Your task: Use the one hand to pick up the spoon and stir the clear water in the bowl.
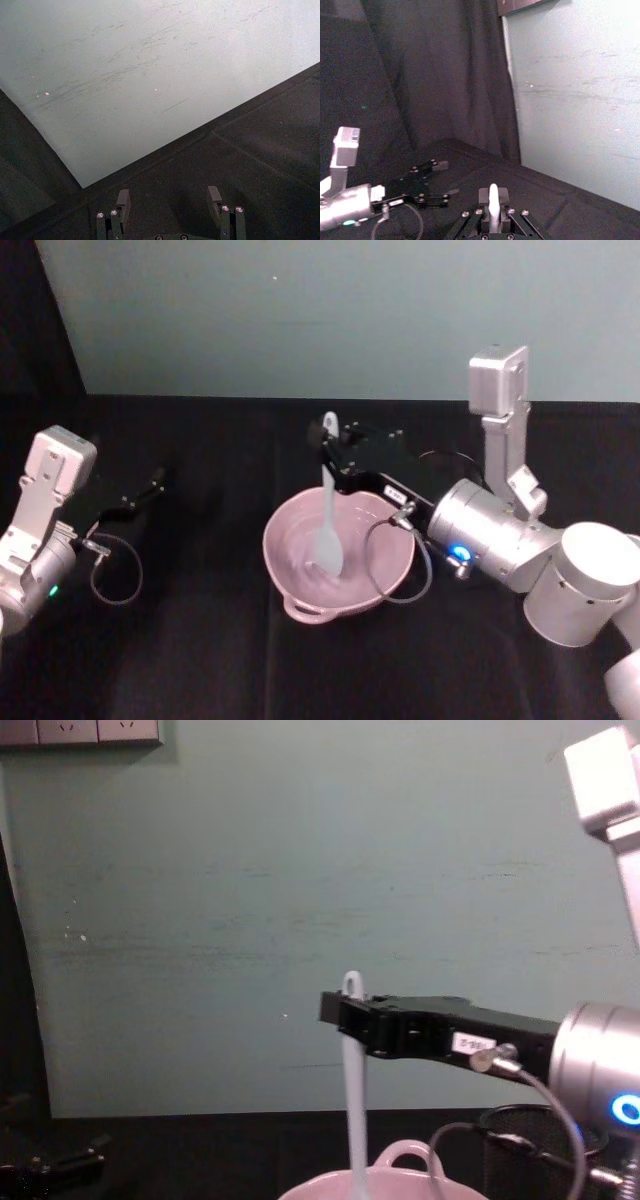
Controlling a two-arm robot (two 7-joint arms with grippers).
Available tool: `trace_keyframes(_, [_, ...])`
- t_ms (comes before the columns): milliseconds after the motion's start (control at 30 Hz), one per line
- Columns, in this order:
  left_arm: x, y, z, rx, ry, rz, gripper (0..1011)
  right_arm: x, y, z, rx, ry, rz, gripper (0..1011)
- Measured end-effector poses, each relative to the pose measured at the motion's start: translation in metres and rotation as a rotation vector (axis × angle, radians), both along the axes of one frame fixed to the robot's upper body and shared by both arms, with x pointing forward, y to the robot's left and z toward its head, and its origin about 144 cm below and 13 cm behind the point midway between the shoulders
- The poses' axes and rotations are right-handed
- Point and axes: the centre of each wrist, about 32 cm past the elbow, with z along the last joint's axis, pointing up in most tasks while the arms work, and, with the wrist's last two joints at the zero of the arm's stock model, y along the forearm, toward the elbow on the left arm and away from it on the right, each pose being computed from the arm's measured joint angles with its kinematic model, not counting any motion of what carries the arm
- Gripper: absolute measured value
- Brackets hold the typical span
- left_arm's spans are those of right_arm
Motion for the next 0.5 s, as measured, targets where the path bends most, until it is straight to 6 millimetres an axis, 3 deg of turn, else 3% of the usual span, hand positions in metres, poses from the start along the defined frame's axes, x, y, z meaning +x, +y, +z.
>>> trace_keyframes(233, [0.0,0.0,0.0,0.0,0.0,0.0,1011,0.007,0.016,-0.001,0.024,-0.007,0.033,116])
trace_keyframes(500, [0.0,0.0,0.0,0.0,0.0,0.0,1011,0.025,0.021,-0.002,0.023,-0.01,0.027,117])
